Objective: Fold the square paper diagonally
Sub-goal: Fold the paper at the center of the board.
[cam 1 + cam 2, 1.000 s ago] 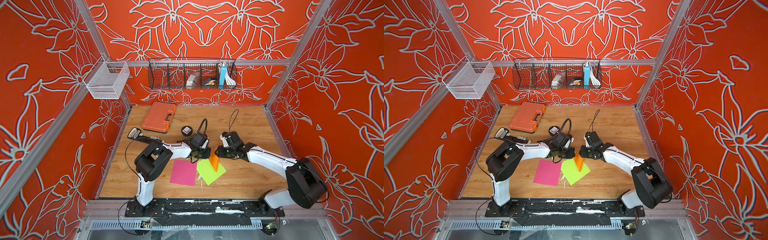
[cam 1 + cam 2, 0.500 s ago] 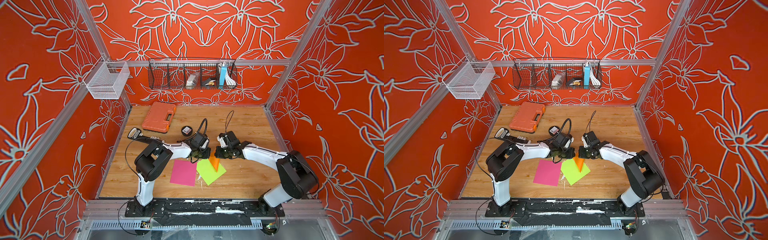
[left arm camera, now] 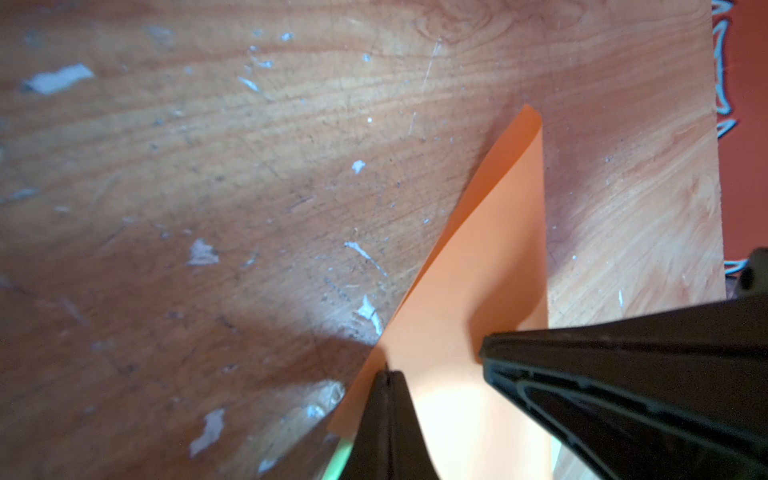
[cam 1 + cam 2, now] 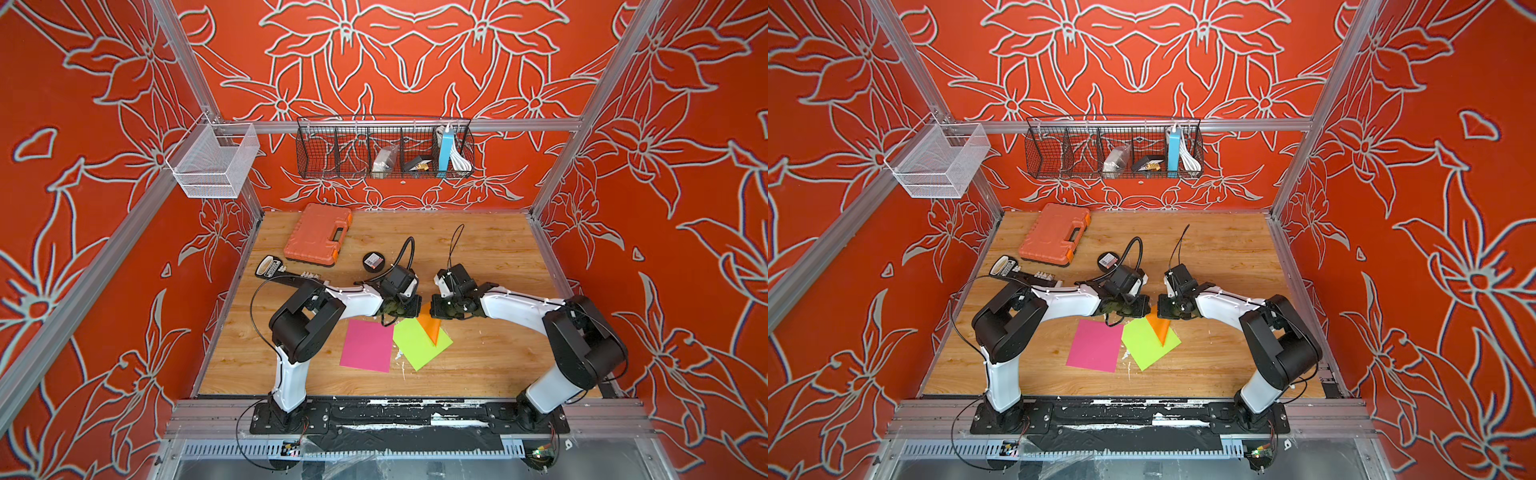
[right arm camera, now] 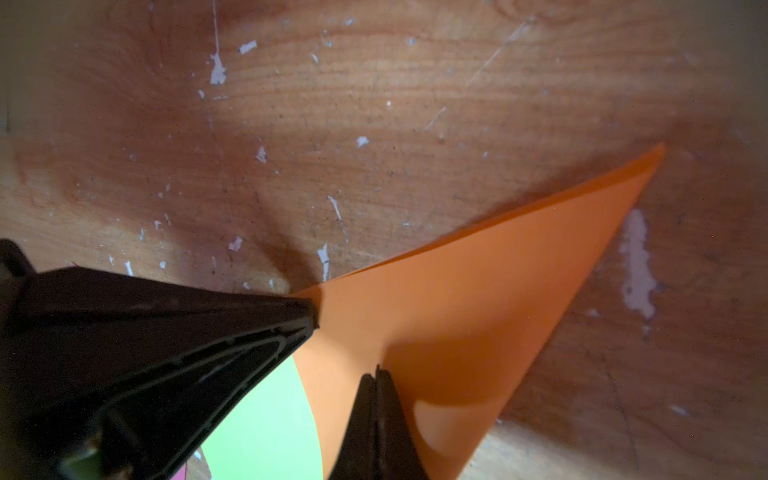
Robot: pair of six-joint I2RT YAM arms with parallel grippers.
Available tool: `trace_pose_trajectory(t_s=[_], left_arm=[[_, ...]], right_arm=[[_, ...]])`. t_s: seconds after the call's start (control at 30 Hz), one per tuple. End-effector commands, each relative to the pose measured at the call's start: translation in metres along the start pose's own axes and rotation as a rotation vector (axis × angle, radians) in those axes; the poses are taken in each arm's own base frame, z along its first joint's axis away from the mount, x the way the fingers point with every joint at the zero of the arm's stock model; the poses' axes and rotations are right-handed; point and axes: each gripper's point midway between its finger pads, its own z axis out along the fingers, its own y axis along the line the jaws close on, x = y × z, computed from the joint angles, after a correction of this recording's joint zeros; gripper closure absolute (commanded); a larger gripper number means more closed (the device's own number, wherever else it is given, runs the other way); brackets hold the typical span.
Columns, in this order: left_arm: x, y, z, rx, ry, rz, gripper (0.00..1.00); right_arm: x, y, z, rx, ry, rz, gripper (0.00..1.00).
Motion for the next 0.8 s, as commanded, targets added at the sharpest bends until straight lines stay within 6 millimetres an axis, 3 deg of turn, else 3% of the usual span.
trace_pose_trajectory(t_s=[0.0,0.77], left_arm=[[0.011,0.014,0.008,-0.058,0.042,-0.012,1.00],[0.011,0.015,0.008,-0.066,0.045,-0.006,1.00]], right_arm=[[0.006,-0.020,0.004,0.064,0.015,0.010,1.00],[0.008,-0.057,0.001,0.107,0.007,0.085,1.00]])
